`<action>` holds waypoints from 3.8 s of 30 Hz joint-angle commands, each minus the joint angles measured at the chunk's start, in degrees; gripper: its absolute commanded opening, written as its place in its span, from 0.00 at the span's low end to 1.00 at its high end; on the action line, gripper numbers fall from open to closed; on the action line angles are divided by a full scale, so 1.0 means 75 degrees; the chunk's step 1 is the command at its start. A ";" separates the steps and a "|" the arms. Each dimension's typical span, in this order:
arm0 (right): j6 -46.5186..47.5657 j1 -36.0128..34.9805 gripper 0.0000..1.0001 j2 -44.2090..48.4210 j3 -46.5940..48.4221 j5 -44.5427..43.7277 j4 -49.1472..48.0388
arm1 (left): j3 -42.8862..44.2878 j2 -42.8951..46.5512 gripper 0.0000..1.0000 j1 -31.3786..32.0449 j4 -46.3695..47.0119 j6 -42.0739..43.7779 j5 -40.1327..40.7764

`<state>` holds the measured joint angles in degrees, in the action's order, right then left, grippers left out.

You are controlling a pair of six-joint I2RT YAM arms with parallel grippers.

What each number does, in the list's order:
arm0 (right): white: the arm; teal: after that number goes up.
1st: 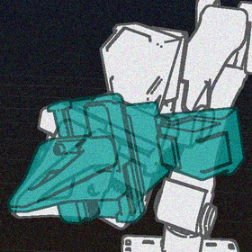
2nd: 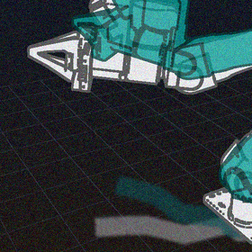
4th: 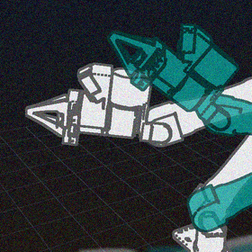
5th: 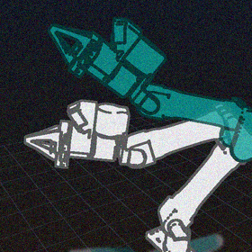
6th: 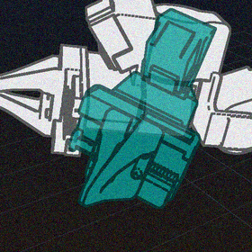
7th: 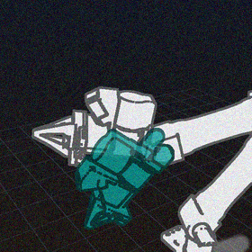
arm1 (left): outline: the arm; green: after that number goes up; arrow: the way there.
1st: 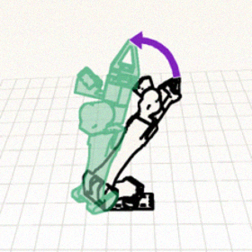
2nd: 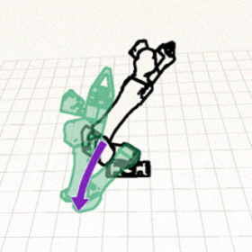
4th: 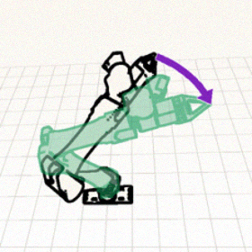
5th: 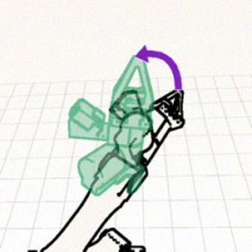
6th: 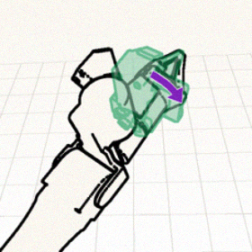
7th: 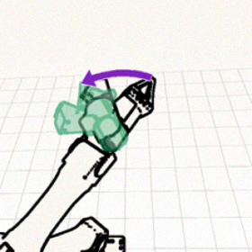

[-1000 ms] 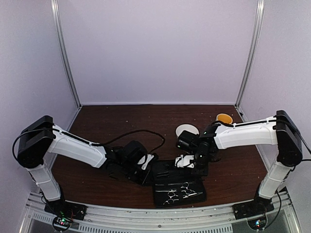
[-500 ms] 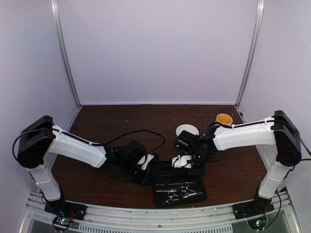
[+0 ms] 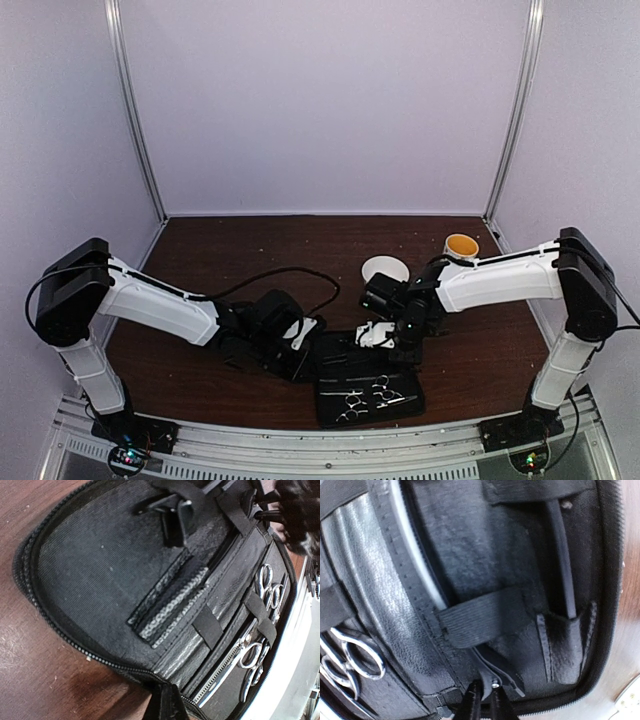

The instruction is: Sort the hair-cutting tools

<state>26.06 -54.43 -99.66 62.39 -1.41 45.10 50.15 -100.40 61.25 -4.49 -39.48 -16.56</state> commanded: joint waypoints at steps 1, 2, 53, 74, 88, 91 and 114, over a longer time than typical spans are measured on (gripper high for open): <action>-0.0348 0.0109 0.03 -0.0094 0.0077 -0.0152 -0.0091 | 0.0055 0.0153 0.00 0.0048 0.0211 0.0114 0.0077; -0.0423 0.0142 0.02 -0.0060 0.0084 -0.0209 -0.0024 | 0.0052 0.0156 0.00 0.0048 0.0212 0.0109 0.0084; -0.2722 0.0072 0.00 0.0002 0.0178 0.1239 0.1127 | 0.0415 -0.0140 0.00 0.0130 0.0293 0.0369 -0.0368; -0.3009 0.0344 0.00 0.0386 -0.0105 0.1100 0.1049 | 0.0479 -0.0183 0.00 0.0141 0.0227 0.0484 -0.0356; -0.3209 0.0331 0.00 -0.0274 0.0434 0.2341 0.1215 | 0.0495 -0.0339 0.00 0.0224 0.0370 0.0482 -0.0564; -0.3053 0.0271 0.00 -0.0399 0.0562 0.2350 0.1257 | 0.0548 -0.0410 0.00 0.0223 0.0384 0.0493 -0.0596; -0.2381 0.0135 0.06 -0.1059 0.1338 0.2947 0.1194 | 0.0320 -0.0358 0.00 0.0232 0.0862 0.0466 -0.0513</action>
<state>7.05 -52.90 -106.87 71.24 17.61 55.09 52.95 -103.18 62.70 -1.39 -36.53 -20.25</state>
